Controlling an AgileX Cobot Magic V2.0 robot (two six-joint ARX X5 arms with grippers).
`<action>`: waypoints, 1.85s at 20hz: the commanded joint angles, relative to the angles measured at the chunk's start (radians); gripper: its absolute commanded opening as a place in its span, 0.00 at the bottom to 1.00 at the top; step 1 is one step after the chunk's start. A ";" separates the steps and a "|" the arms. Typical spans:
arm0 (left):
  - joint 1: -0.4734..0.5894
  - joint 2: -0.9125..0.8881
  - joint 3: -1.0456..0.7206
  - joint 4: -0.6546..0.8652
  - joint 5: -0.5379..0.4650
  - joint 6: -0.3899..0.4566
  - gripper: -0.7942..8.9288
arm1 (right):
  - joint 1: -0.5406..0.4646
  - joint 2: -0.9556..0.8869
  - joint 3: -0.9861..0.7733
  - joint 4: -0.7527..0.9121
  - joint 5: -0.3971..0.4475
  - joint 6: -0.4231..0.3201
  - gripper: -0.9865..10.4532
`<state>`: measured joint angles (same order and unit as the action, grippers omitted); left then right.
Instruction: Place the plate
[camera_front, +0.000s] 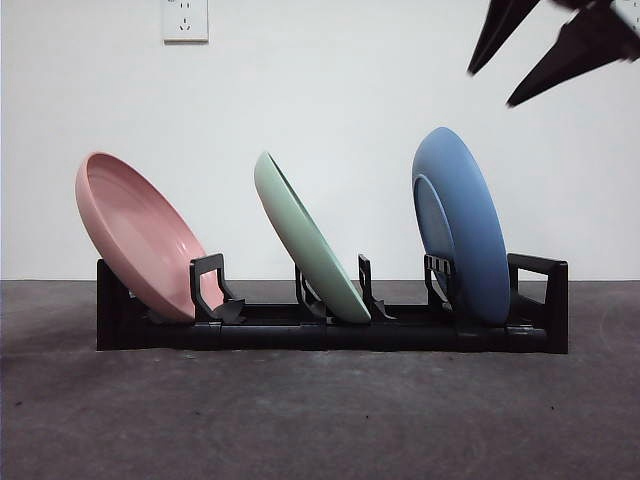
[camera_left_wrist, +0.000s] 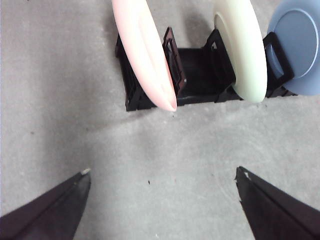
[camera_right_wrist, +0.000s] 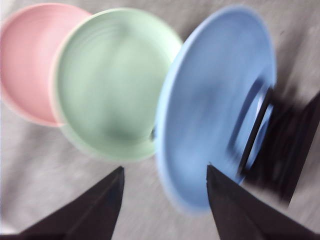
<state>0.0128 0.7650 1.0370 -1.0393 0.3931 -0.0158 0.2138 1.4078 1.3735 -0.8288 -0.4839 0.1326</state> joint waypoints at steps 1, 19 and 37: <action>-0.001 0.005 0.023 0.016 0.005 -0.004 0.56 | 0.019 0.058 0.047 0.043 0.020 -0.047 0.31; -0.002 -0.001 0.023 0.014 0.005 -0.023 0.56 | 0.118 0.153 0.137 0.001 0.010 -0.055 0.09; -0.002 -0.001 0.023 0.014 0.005 -0.026 0.56 | 0.647 -0.286 -0.157 -0.175 0.279 -0.034 0.09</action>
<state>0.0124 0.7597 1.0370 -1.0348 0.3931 -0.0414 0.8463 1.1110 1.2106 -1.0111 -0.2073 0.0624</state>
